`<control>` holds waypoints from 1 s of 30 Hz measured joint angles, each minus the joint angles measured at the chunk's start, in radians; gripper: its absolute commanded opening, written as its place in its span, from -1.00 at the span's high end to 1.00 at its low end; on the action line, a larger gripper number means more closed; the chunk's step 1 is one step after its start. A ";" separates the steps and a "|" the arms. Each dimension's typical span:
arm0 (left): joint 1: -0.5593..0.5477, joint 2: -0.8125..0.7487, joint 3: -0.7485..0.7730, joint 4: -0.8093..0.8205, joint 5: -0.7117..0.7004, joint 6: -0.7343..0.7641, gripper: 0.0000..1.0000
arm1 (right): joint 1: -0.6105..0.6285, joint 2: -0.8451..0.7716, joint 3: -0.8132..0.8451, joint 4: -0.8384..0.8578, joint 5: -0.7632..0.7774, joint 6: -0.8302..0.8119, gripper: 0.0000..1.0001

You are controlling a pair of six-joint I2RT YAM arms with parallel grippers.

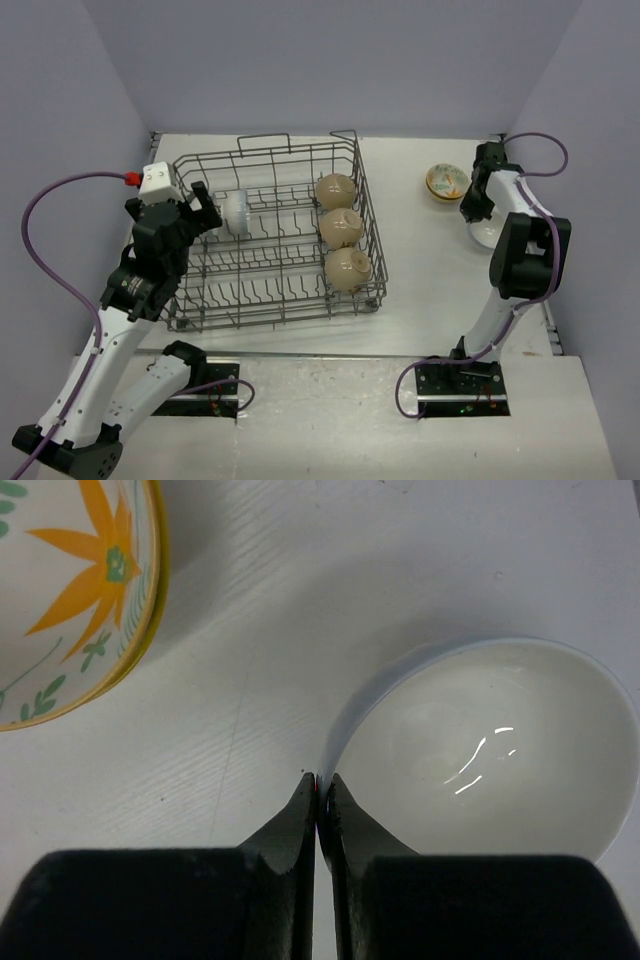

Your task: Unload the bowls from the dish rack

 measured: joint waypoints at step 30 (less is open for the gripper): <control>0.000 0.053 0.003 -0.018 -0.057 -0.001 -1.00 | 0.583 -0.538 0.200 0.044 0.042 0.063 -0.84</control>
